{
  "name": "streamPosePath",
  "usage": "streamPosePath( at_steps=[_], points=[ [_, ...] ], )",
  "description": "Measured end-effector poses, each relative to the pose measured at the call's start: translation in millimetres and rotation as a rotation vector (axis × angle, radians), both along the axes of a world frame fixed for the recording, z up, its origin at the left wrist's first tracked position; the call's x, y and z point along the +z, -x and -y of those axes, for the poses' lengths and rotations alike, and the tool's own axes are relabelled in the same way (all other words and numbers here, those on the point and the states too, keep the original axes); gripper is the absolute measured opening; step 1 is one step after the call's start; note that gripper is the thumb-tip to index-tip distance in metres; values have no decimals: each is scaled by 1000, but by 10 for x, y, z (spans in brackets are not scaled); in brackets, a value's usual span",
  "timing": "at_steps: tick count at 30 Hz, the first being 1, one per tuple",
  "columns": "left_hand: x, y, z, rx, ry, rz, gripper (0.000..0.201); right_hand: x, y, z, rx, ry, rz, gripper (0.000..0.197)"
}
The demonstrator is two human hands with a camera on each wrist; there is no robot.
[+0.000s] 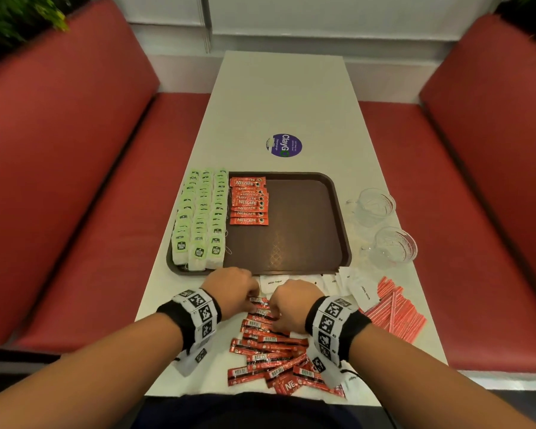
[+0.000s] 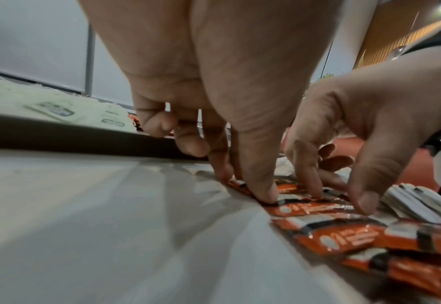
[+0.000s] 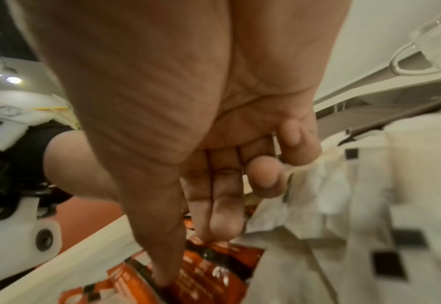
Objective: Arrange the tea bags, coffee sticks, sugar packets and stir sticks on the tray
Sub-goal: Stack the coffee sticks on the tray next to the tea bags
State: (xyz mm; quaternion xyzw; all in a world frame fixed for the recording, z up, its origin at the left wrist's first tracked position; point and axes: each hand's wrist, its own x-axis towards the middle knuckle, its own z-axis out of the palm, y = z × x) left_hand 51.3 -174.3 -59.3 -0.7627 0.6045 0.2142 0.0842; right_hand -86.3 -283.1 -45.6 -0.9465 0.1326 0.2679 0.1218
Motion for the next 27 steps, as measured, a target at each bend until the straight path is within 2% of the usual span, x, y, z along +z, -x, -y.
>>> streamPosePath(
  at_steps=[6, 10, 17, 22, 27],
  points=[
    [4, 3, -35, 48, -18, -21, 28, -40, -17, -72, -45, 100, 19, 30],
    [43, 17, -63, -3, -27, 100, 26, -66, -36, -83, -67, 86, -13, 21],
    [127, -7, -118, -148, -146, 276, 22, -42, -43, -88, -12, 59, -39, 14],
    [77, -123, -202, -100, -147, 220, 24, 53, -35, -10, -8, -38, -11, 14],
    [86, -168, -219, -121, -145, 190, 27, 148, -104, 67, -49, -103, 81, 25]
  ],
)
